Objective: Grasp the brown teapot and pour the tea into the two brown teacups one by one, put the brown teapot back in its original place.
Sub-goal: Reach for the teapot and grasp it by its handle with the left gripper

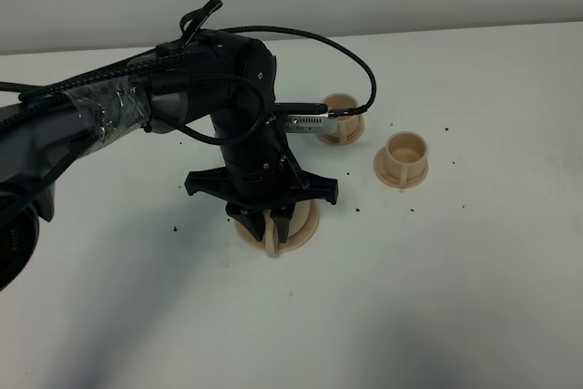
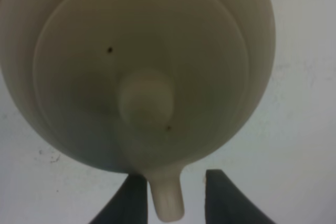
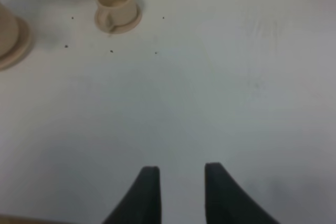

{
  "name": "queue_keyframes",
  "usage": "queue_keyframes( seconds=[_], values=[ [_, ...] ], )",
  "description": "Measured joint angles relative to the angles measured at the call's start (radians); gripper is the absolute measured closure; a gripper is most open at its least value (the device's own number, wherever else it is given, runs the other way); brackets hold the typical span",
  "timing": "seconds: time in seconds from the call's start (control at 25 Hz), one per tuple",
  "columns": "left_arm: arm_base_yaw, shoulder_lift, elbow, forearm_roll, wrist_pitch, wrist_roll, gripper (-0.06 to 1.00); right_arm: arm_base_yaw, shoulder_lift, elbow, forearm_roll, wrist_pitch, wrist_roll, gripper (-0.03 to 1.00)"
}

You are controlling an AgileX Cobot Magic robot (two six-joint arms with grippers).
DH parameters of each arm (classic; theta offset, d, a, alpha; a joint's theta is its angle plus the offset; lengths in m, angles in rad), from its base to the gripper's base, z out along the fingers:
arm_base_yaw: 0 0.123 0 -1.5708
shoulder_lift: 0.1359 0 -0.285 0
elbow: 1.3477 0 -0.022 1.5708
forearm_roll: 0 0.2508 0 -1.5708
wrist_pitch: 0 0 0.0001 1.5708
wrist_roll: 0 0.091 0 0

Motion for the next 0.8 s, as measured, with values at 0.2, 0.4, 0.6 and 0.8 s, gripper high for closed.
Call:
queue_keyframes(
  seconds=[0.2, 0.4, 0.6, 0.8],
  values=[
    [0.000, 0.000, 0.000, 0.001, -0.001, 0.000, 0.68, 0.000, 0.000, 0.000, 0.001, 0.000, 0.000, 0.73],
    [0.000, 0.007, 0.000, 0.001, 0.000, -0.004, 0.78, 0.000, 0.000, 0.000, 0.001, 0.000, 0.000, 0.73],
    [0.000, 0.007, 0.000, 0.003, 0.000, 0.002, 0.78, 0.000, 0.000, 0.000, 0.001, 0.000, 0.000, 0.73],
    [0.000, 0.007, 0.000, 0.004, 0.001, 0.016, 0.78, 0.000, 0.000, 0.000, 0.001, 0.000, 0.000, 0.73]
  ],
)
